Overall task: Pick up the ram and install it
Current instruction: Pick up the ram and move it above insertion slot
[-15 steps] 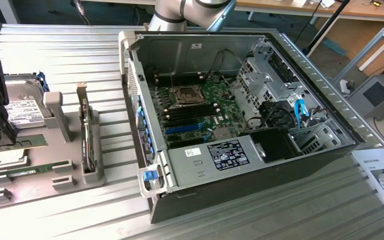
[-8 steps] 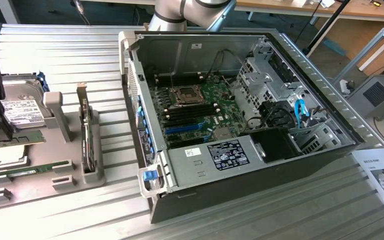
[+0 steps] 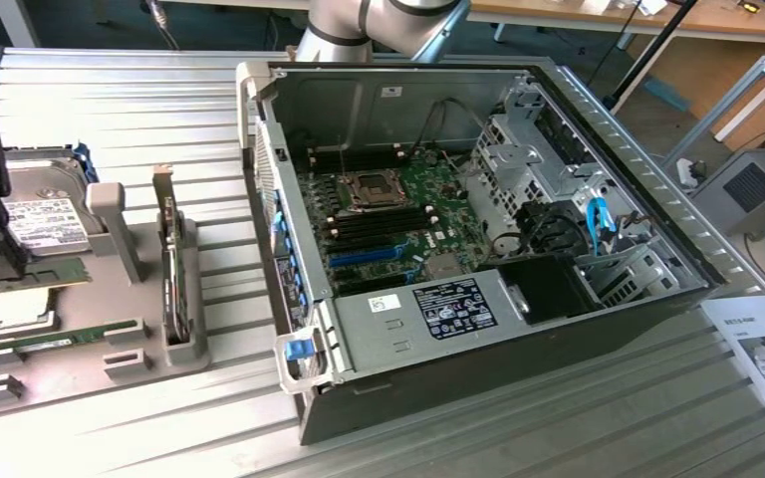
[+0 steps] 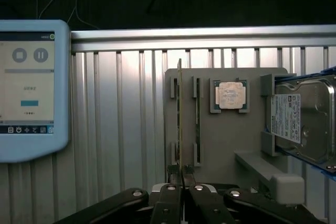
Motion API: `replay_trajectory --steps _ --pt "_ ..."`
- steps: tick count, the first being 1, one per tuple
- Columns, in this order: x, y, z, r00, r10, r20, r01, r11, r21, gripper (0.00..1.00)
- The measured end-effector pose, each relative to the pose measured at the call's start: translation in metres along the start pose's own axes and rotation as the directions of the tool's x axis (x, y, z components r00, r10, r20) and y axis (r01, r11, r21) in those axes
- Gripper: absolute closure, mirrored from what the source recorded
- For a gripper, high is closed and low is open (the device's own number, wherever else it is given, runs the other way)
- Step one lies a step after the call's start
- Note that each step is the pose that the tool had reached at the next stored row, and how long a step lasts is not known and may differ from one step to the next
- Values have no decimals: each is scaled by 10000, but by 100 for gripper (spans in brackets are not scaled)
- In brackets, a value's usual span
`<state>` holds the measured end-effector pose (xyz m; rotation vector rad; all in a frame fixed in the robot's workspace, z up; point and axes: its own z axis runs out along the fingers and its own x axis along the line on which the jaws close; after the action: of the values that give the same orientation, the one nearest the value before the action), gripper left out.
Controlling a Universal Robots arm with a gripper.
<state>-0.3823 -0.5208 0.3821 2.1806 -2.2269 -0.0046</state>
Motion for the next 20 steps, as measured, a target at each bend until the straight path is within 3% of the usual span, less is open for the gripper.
replay_trajectory --steps 7,20 --pt "-1 -43 -1 10000 -1 0 1 10000 -1 88" --pt "-5 -253 -5 10000 -1 0 1 10000 0 88"
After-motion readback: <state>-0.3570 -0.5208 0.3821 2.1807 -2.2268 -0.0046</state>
